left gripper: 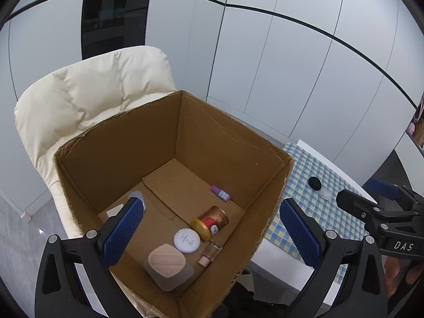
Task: Organize objects
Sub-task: 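Withdraw both open tools up and away from the cardboard box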
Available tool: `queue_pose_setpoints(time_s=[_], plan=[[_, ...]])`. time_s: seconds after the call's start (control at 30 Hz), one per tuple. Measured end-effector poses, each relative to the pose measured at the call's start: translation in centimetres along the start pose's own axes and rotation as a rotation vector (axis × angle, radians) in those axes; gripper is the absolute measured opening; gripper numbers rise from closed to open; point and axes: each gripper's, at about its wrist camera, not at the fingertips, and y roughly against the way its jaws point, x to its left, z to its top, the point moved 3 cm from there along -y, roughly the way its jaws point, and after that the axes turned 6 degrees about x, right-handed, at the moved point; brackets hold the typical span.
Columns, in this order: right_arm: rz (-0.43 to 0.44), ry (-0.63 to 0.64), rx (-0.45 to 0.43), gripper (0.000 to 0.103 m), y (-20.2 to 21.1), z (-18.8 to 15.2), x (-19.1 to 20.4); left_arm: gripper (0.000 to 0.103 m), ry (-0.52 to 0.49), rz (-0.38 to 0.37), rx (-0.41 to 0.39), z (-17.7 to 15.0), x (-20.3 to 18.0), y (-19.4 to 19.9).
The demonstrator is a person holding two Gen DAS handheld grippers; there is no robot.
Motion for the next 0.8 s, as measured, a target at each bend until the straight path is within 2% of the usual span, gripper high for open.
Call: queue_pose_setpoints(time_s=[0.8], plan=[[-0.06, -0.094, -0.001, 0.103, 1.5, -2.0, -6.2, 0.103, -0.081, -0.062, 0.017, 0.1, -6.1, -1.8]])
